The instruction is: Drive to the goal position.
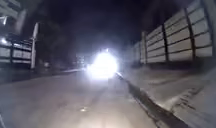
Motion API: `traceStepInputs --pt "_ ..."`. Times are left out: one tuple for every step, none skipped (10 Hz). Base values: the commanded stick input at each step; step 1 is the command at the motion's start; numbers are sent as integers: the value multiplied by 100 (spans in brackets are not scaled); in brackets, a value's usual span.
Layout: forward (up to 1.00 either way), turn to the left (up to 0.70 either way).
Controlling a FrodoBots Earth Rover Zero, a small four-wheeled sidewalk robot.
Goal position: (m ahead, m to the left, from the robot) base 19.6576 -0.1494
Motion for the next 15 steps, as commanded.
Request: traceStepInputs --pt "50 -2" --pt "50 -16" --pt "50 -50" --pt "50 -50" --pt "50 -48" --pt "50 -20" --pt "50 0" --pt "50 0" --pt "50 0" --pt "50 0" --pt "50 0" --pt "50 0" --pt "50 0" --pt "50 0" --pt "50 0"
